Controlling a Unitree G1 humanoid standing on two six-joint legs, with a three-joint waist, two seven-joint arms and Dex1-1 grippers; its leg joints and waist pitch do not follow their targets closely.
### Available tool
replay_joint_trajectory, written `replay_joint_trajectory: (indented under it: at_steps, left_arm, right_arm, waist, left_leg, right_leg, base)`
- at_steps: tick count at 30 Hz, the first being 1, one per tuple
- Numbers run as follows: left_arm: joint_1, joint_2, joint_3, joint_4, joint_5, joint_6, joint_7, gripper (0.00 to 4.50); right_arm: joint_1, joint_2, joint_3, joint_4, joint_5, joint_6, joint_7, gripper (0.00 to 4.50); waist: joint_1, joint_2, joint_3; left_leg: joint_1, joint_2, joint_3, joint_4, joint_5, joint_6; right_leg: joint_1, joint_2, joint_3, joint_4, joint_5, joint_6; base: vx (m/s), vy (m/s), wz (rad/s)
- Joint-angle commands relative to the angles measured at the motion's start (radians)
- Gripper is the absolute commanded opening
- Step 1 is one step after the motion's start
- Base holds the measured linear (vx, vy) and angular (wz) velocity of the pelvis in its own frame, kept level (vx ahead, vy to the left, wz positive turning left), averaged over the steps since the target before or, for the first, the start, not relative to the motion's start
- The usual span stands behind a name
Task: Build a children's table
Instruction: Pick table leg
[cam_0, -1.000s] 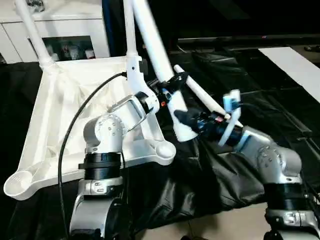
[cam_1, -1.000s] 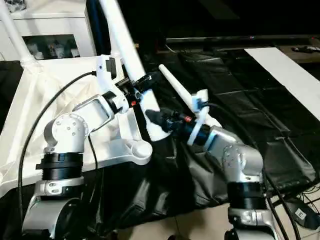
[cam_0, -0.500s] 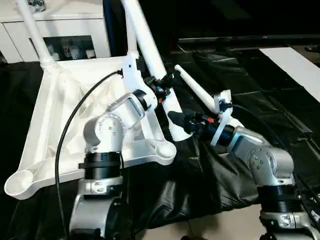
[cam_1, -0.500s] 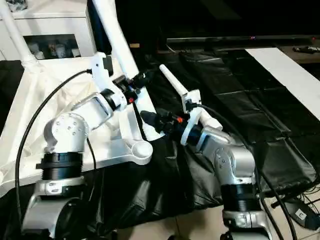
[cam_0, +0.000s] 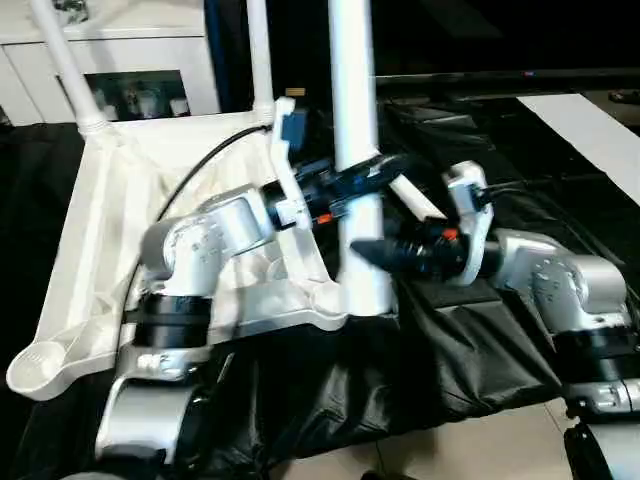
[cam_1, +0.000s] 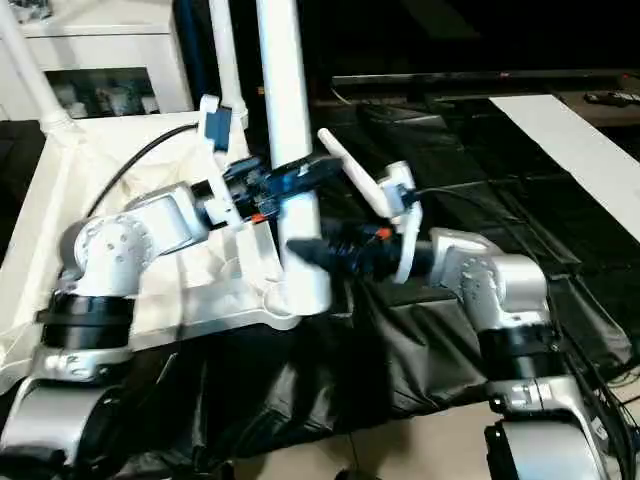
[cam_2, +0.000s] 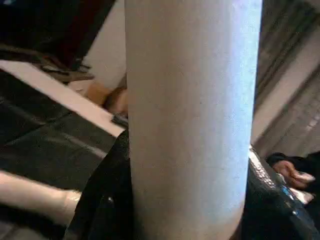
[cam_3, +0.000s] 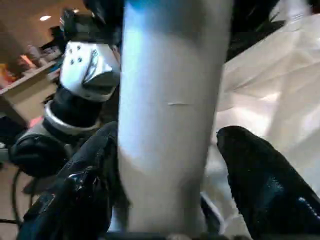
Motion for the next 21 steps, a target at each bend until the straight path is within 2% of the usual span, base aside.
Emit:
replay_joint_trajectory:
  at_steps: [1, 7, 9, 15, 17, 19, 21]
  left_arm:
    - [-0.026, -0.002, -0.008, -0.011, -0.021, -0.012, -0.015, 1.91]
    - [-0.027, 0.004, -0.008, -0.008, -0.029, -0.003, -0.035, 1.91]
    - [-0.025, 0.006, -0.01, -0.01, -0.032, 0.0, -0.041, 1.91]
    - [-0.013, 0.005, -0.012, -0.016, -0.041, 0.0, -0.047, 1.91]
    - [-0.014, -0.003, 0.002, -0.002, -0.025, -0.014, -0.003, 1.91]
    - [-0.016, -0.003, 0.007, 0.008, -0.004, -0.028, 0.025, 2.47]
    - [-0.01, 0.006, -0.003, 0.0, 0.018, -0.044, 0.029, 2.63]
  right_arm:
    - [-0.024, 0.002, 0.011, 0.012, 0.012, 0.011, 0.02, 2.87]
    - [-0.02, 0.011, 0.01, 0.024, 0.023, 0.019, 0.032, 2.42]
    - [-0.018, 0.014, 0.007, 0.021, 0.027, 0.023, 0.029, 2.1]
    - [0.002, 0.02, 0.002, -0.011, 0.046, 0.043, 0.013, 1.96]
    - [0.014, 0.032, -0.005, -0.028, 0.045, 0.037, -0.017, 1.95]
    - [0.023, 0.05, -0.014, -0.041, 0.028, 0.013, -0.067, 1.95]
    - [0.03, 0.071, -0.022, -0.052, 0.003, -0.017, -0.132, 1.95]
  waist:
    - [0.003, -0.012, -0.083]
    - [0.004, -0.01, -0.084]
    - [0.005, -0.005, -0.084]
    - [0.005, -0.006, -0.086]
    - [0.005, -0.008, -0.086]
    - [0.005, -0.009, -0.087]
    - [0.005, -0.007, -0.086]
  left_leg:
    - [0.015, 0.025, -0.002, -0.062, -0.153, 0.037]
    - [0.016, 0.025, -0.003, -0.062, -0.153, 0.029]
    - [0.016, 0.025, -0.004, -0.062, -0.153, 0.026]
    - [0.016, 0.025, -0.004, -0.062, -0.148, 0.024]
    - [0.016, 0.024, -0.003, -0.061, -0.147, 0.024]
    - [0.015, 0.025, -0.003, -0.061, -0.139, 0.025]
    - [0.015, 0.026, -0.005, -0.062, -0.133, 0.019]
  right_leg:
    - [0.063, -0.07, 0.047, -0.068, -0.276, -0.18]
    - [0.062, -0.068, 0.046, -0.068, -0.278, -0.172]
    - [0.062, -0.068, 0.046, -0.067, -0.277, -0.173]
    - [0.063, -0.067, 0.047, -0.065, -0.256, -0.18]
    - [0.063, -0.068, 0.047, -0.065, -0.258, -0.178]
    - [0.064, -0.067, 0.047, -0.063, -0.247, -0.179]
    - [0.061, -0.069, 0.047, -0.063, -0.248, -0.175]
  base:
    - [0.0, 0.0, 0.0]
    - [0.0, 0.0, 0.0]
    - [0.0, 0.0, 0.0]
    - [0.0, 0.0, 0.0]
    - [0.0, 0.0, 0.0]
    - [0.0, 0.0, 0.0]
    - [0.0, 0.0, 0.0]
